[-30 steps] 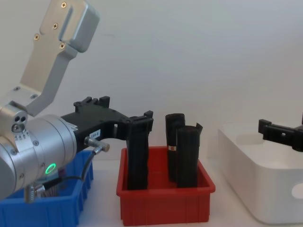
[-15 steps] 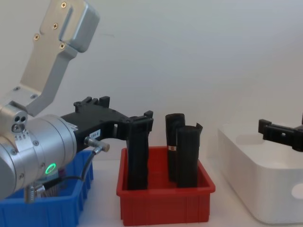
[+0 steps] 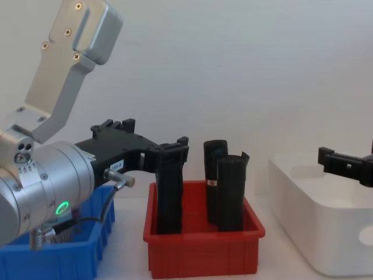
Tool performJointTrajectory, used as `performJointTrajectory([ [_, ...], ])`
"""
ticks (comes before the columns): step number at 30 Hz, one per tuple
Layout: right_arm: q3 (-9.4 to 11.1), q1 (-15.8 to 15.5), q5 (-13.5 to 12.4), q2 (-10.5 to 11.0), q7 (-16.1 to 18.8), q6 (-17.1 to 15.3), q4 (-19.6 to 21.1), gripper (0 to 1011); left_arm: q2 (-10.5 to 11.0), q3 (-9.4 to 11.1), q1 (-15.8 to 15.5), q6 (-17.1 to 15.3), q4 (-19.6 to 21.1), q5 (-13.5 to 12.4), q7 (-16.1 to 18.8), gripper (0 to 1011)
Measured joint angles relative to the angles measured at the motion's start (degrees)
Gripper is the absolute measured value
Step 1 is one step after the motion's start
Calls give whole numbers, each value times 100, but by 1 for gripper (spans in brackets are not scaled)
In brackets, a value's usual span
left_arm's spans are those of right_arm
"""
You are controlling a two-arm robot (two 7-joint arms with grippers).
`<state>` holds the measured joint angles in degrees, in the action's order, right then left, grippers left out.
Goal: Pick the cotton swabs from the blue box and place them into the white box.
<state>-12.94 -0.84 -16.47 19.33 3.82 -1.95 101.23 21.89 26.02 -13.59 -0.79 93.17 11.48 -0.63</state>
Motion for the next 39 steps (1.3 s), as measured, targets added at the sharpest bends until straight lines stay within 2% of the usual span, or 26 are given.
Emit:
performJointTrajectory([
  [39,0,0,0,0,0,0,0,1001,0,0,0,0,0,0,-1,1004],
])
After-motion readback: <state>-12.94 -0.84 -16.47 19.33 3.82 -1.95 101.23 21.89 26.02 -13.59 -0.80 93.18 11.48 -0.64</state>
